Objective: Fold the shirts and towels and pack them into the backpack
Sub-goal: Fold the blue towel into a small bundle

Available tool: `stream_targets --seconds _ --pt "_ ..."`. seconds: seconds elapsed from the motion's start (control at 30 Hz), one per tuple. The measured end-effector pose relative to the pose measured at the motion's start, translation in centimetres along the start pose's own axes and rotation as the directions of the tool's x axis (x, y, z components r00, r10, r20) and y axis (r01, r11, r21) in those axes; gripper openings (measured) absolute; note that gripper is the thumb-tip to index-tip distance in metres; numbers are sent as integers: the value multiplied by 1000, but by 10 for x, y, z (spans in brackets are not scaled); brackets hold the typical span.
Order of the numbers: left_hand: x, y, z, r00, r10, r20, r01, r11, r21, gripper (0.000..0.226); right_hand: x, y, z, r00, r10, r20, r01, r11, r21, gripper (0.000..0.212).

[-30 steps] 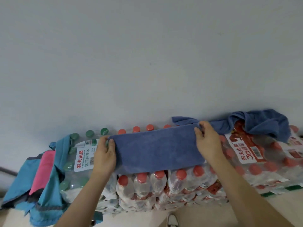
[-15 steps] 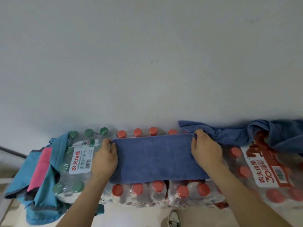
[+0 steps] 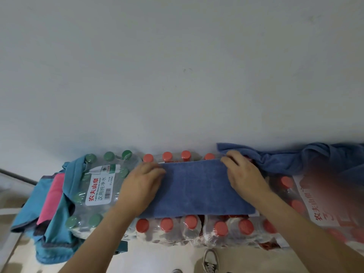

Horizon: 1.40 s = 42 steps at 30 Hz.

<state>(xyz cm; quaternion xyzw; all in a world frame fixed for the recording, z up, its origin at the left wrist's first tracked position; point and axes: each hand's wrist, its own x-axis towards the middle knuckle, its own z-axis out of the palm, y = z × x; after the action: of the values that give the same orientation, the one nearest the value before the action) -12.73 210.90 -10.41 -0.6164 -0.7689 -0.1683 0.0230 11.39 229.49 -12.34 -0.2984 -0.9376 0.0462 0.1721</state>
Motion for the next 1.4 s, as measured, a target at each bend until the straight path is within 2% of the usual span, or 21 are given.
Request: stream_targets --seconds 0.03,0.07,0.17,0.27,0.37,0.47,0.53,0.63,0.7,0.77,0.87,0.9,0.97,1.03,1.07,1.13,1.17,1.23,1.27,1.3,1.4 --pt "-5 3 5 993 61 106 -64 998 29 38 -4 1 1 999 -21 37 21 1000 -9 27" --pt "-11 4 9 977 48 209 -63 996 68 47 -8 2 3 996 -30 80 32 999 -23 30" --pt "-25 0 21 929 -99 357 64 992 106 64 -25 11 5 965 -57 255 85 991 -102 64" --pt "-24 -2 21 914 -133 384 93 988 120 67 -28 15 3 937 -7 350 76 980 -185 76" --pt "-20 5 12 921 -121 370 64 985 162 66 -25 2 -10 949 30 315 43 974 -221 75" --pt "-29 20 4 961 12 278 -34 997 73 50 -40 -13 -17 962 -122 245 154 981 -115 69" --pt "-47 24 9 955 84 285 -97 995 32 50 -58 -17 -15 932 -230 280 261 962 -78 71" --pt "-66 15 13 935 91 342 -133 986 102 62 -76 -5 -12 906 -272 325 310 948 -70 73" --pt "-66 7 10 933 79 352 -126 986 112 60 -74 5 -15 914 -295 278 323 945 -58 66" --pt "-65 1 5 940 78 331 -122 986 112 58 -72 13 -18 914 -336 226 355 933 -51 54" --pt "-62 -3 -3 959 94 269 -120 989 82 75 -74 20 -20 908 -364 206 380 924 -43 59" --pt "-59 -2 -5 963 86 255 -111 990 85 83 -74 22 -21 916 -344 207 360 932 -40 65" --pt "-54 3 -10 976 85 199 -108 988 106 84 -74 23 -20 947 -278 159 279 960 16 66" --pt "-51 7 -11 986 62 156 -75 994 80 72 -72 20 -20 986 -125 113 92 961 260 56" --pt "-50 9 -11 989 19 147 -26 999 41 61 -70 18 -20 991 -22 134 -34 916 400 50" --pt "-46 13 -13 983 -133 128 142 988 -59 40 -65 10 -25 965 175 194 -258 753 605 38" --pt "-44 16 -17 962 -234 137 254 955 -154 33 -60 6 -31 939 258 227 -342 641 688 32" --pt "-38 24 -31 903 -384 193 429 805 -410 31 -46 -2 -49 879 395 268 -433 422 797 25" --pt "-35 28 -42 881 -420 220 470 712 -522 34 -35 -6 -62 861 449 237 -425 381 821 18" --pt "-33 32 -53 868 -438 234 481 624 -616 38 -24 -9 -76 854 486 184 -409 410 816 13" --pt "-37 37 -78 805 -547 231 450 307 -839 55 12 -18 -108 879 473 65 -389 630 672 29"
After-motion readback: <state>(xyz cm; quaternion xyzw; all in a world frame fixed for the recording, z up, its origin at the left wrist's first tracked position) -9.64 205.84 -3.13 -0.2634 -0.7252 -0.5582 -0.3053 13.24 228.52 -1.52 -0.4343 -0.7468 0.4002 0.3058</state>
